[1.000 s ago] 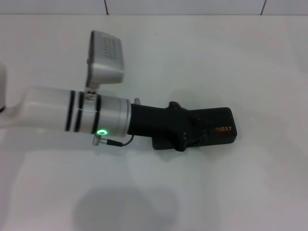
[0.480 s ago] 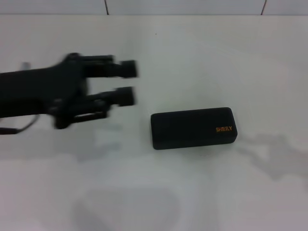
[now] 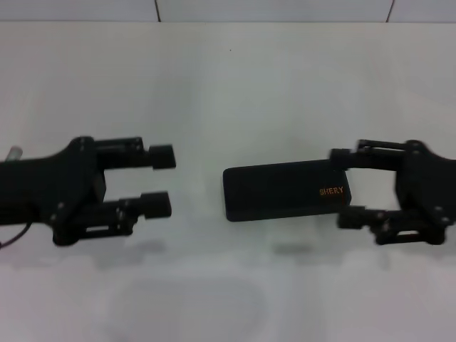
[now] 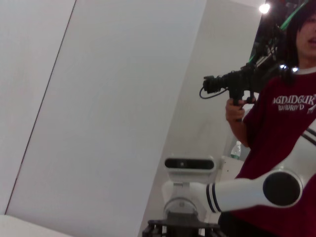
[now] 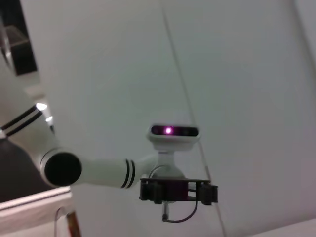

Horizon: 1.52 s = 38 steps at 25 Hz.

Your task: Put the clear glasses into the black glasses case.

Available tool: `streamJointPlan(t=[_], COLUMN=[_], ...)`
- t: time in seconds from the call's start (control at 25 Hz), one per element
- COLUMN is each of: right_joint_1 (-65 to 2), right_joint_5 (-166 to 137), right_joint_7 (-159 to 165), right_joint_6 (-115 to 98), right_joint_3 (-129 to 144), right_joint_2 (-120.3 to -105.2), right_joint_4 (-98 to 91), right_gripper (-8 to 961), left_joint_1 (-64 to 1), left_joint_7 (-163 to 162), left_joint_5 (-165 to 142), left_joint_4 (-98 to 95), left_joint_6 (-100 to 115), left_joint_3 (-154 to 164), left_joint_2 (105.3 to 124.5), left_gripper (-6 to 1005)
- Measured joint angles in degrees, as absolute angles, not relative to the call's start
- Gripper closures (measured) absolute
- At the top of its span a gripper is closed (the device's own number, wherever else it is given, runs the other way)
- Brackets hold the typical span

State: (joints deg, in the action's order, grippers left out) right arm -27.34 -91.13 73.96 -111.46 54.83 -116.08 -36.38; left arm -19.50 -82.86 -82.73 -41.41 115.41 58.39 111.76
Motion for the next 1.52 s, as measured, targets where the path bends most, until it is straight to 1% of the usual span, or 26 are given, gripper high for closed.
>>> streamJointPlan(t=[0.36, 0.56, 0.68, 0.88, 1.12, 1.52], right_joint_1=[-30.4, -30.1, -29.9, -29.8, -29.3, -29.1], right_joint_5=[-88.4, -85.4, -85.0, -83.0, -83.0, -81.4], right_joint_7=[73.9, 73.8, 73.8, 73.8, 73.9, 73.8], right_joint_6=[-107.5, -105.3, -104.4, -103.9, -104.0, -104.1], right_joint_3=[62.8, 65.7, 66.7, 69.4, 69.9, 72.1], right_joint_2=[-116.19, -116.2, -116.19, -116.19, -116.19, -116.19], right_joint_4=[-35.5, -35.4, -35.4, -35.4, -35.4, -34.7], right_gripper=[101, 69, 69, 69, 69, 69], left_joint_1=[-19.8, -20.0, -20.1, -19.7, -19.4, -19.3], left_joint_7=[-81.3, -81.1, -80.8, -80.9, -80.6, -80.5], left_joint_5=[-91.3, -91.7, -92.4, -92.5, -92.6, -92.5], left_joint_4=[-41.9, -41.6, -41.5, -41.4, -40.5, -40.5], left_joint_6=[115.0, 115.2, 115.3, 115.3, 115.0, 115.3], left_joint_3=[55.0, 53.3, 53.3, 52.9, 52.7, 52.6], left_joint_2=[111.58, 111.35, 111.3, 111.39, 111.43, 111.63], left_gripper=[366, 360, 355, 175, 118, 117])
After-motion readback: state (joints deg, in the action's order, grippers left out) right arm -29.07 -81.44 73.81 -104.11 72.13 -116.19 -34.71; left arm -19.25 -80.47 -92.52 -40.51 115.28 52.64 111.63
